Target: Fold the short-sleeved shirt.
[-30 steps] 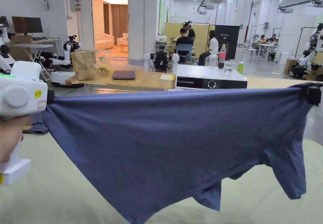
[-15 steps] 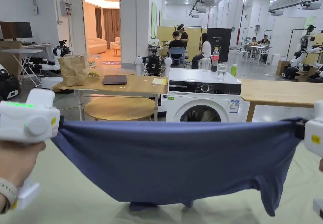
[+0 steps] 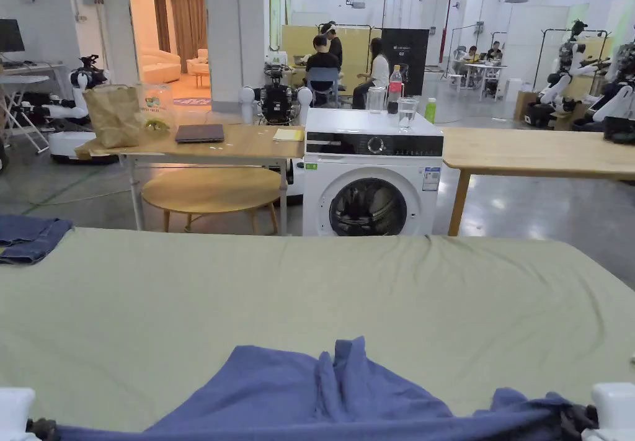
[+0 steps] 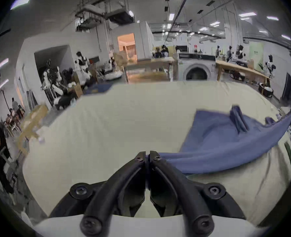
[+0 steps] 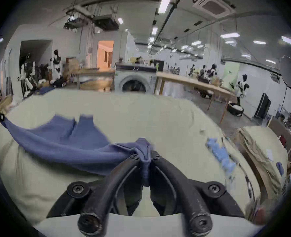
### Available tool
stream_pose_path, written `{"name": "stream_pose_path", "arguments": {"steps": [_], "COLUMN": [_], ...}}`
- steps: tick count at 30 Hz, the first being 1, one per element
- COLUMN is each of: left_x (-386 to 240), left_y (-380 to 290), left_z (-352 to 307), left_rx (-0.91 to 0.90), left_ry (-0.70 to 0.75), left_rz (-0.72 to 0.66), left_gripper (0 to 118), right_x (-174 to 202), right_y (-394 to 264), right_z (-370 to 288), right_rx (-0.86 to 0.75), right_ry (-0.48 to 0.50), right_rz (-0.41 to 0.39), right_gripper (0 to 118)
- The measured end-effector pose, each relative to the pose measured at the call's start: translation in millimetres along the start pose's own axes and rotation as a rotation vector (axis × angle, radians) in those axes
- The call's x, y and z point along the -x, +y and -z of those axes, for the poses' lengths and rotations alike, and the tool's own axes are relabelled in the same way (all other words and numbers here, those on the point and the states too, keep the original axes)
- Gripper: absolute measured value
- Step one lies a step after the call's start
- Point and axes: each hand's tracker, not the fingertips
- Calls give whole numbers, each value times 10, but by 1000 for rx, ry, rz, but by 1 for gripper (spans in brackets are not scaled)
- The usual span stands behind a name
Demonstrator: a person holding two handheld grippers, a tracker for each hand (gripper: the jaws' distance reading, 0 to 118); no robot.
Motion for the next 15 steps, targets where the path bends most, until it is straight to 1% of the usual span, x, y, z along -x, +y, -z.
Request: {"name": "stream_pose_path", "arguments": {"steps": [3, 5, 6, 7, 8, 9, 10, 11, 12, 14, 15], "left_x": [93, 113, 98, 65, 2, -66, -158, -268, -375, -622, -748], "left_y": [-524, -729, -771, -764, -731, -647, -524, -390, -246, 8, 124], "left_z": [78, 57, 30, -22, -147, -263, -389, -518, -657, -882, -988], "left_rx": [108, 121, 111, 102, 65, 18, -33, -95, -168, -262, -294], "left_ry": [-48, -78, -60, -35, -16, -14, -28, -39, -49, -78, -88], "left_rz": [-145, -231, -209, -181, -130, -96, -67, -42, -11, 35, 39], "left_gripper": [0, 0, 6, 28, 50, 72, 89, 92, 92, 92, 92], "right_x": [88, 87, 76, 81, 92, 120, 163, 253, 385, 654, 791], "right_y": [-501, -732, -793, -797, -734, -624, -497, -359, -187, 103, 216], "right_z": [-27, -28, -47, -82, -150, -250, -381, -504, -647, -892, -997], "right_rx": [93, 106, 100, 98, 97, 81, 21, -44, -124, -224, -271], "right_ry": [14, 39, 35, 23, 8, 24, 55, 81, 92, 121, 132], "right_rz": [15, 49, 57, 61, 72, 91, 104, 101, 78, 41, 36], "right_gripper": [4, 6, 10, 27, 51, 77, 100, 108, 108, 108, 108]}}
